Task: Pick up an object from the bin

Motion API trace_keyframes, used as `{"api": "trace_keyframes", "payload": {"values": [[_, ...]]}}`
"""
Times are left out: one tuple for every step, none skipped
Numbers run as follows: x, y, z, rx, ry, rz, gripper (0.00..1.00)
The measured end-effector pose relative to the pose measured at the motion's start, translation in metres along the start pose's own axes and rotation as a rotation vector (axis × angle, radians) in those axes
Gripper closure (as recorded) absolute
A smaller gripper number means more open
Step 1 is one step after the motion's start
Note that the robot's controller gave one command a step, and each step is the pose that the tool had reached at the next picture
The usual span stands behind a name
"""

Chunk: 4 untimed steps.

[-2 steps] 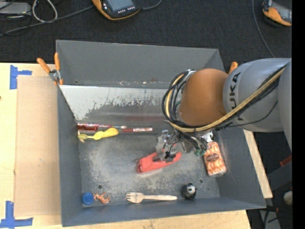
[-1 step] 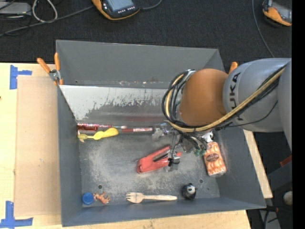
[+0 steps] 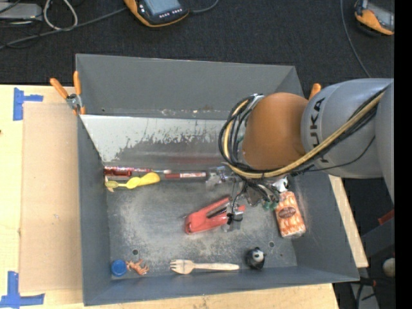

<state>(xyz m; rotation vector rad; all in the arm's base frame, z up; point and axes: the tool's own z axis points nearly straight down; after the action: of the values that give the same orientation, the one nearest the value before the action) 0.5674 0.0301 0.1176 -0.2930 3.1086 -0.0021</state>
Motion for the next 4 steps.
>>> {"api": "trace_keyframes", "payload": {"values": [[0.018,-0.017,0.043,-0.001,-0.002,0.035,0.0],[0.001,-0.023,0.046,0.0,-0.012,-0.114,1.0],[0.001,-0.023,0.046,0.0,-0.012,-0.114,1.0],[-0.007,-0.017,-0.012,-0.002,-0.003,-0.181,1.0]]}}
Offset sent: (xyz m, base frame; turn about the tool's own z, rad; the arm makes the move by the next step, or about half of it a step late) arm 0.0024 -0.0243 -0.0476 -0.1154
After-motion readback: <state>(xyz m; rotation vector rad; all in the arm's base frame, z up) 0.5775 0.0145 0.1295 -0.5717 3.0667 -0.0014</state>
